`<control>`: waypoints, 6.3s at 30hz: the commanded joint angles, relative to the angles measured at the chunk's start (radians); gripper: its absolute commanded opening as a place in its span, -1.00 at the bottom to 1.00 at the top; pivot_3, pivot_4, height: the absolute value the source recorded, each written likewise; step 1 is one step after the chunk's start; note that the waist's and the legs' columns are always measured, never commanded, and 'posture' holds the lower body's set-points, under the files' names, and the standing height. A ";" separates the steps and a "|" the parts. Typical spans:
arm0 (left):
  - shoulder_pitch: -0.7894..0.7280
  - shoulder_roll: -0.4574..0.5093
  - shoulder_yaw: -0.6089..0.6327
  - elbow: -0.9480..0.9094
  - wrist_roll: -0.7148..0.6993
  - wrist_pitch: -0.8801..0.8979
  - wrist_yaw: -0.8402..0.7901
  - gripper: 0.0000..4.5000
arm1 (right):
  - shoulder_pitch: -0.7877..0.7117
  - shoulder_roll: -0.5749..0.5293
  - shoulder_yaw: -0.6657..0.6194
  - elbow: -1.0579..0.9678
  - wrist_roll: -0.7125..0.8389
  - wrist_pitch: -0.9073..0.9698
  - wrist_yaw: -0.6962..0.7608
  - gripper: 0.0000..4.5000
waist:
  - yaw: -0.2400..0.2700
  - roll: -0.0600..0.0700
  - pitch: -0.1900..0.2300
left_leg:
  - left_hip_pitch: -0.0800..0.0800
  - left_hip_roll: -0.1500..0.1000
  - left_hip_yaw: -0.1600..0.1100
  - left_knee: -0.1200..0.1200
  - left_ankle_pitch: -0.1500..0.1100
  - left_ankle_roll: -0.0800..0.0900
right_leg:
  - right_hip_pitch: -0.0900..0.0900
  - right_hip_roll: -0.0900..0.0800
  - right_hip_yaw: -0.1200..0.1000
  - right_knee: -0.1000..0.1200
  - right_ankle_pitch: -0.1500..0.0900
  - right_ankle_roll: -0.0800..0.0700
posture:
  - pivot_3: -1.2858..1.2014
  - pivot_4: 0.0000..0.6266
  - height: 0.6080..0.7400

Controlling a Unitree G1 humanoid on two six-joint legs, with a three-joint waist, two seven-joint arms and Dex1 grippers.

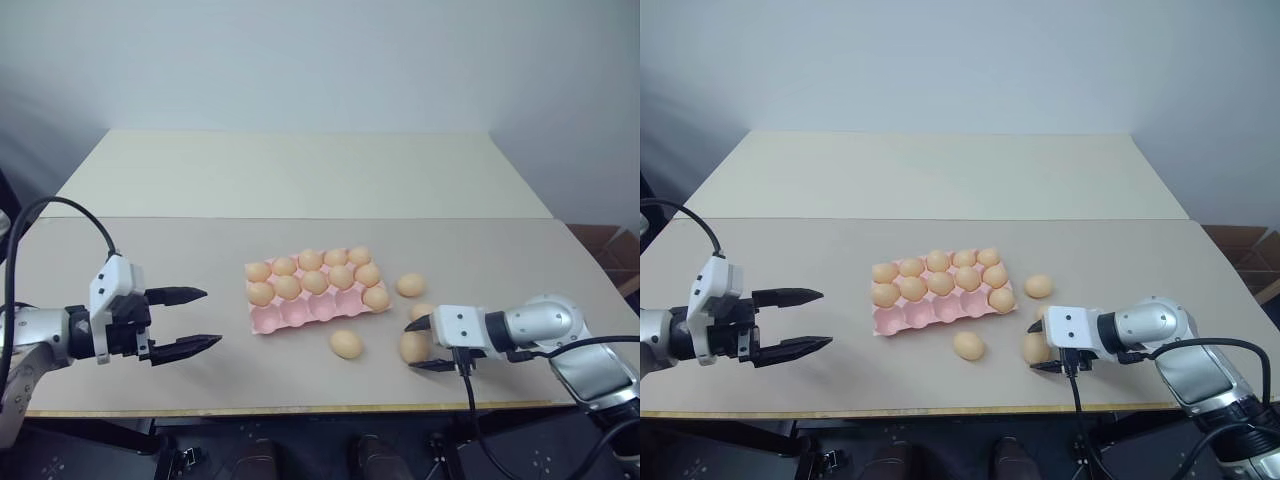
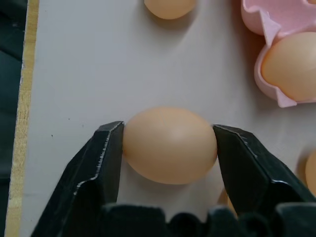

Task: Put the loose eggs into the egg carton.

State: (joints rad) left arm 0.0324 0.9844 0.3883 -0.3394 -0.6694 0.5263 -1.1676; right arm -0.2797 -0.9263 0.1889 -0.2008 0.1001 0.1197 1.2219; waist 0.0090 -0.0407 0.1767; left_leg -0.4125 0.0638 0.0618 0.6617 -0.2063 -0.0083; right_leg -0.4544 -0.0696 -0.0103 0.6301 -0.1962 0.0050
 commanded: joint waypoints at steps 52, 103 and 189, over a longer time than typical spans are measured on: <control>-0.072 0.097 0.096 0.150 0.001 -0.030 -0.124 1.00 | 0.079 -0.042 -0.604 -0.147 0.496 0.381 0.052 0.99 | 0.002 0.000 0.000 | 0.001 0.006 0.000 0.000 0.000 0.000 | -0.001 0.008 0.002 -0.001 0.002 -0.005 | 0.03 -0.52 1.00; -0.136 0.092 0.006 0.122 0.001 -0.016 -0.119 1.00 | -0.227 0.202 0.318 -0.300 0.085 0.605 -0.286 0.99 | -0.006 -0.001 -0.001 | -0.001 0.007 0.002 0.000 0.000 -0.001 | -0.004 0.008 0.004 0.001 0.003 -0.006 | 0.03 -0.52 1.00; -0.091 0.026 0.036 0.104 -0.004 -0.030 -0.083 1.00 | 0.077 0.041 -0.195 -0.027 0.089 0.251 -0.233 0.99 | -0.007 -0.002 -0.002 | 0.003 0.007 0.006 -0.001 0.000 -0.001 | -0.002 0.009 0.008 -0.001 0.003 -0.006 | 0.03 -0.52 1.00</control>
State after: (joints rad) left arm -0.0584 1.0077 0.4019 -0.2070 -0.6578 0.4990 -1.2551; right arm -0.1871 -0.8955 -0.0389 -0.2429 0.2317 0.3793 1.0172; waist 0.0016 -0.0431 0.1750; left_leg -0.4087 0.0707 0.0676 0.6608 -0.2062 -0.0095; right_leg -0.4561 -0.0606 -0.0019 0.6295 -0.1932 -0.0012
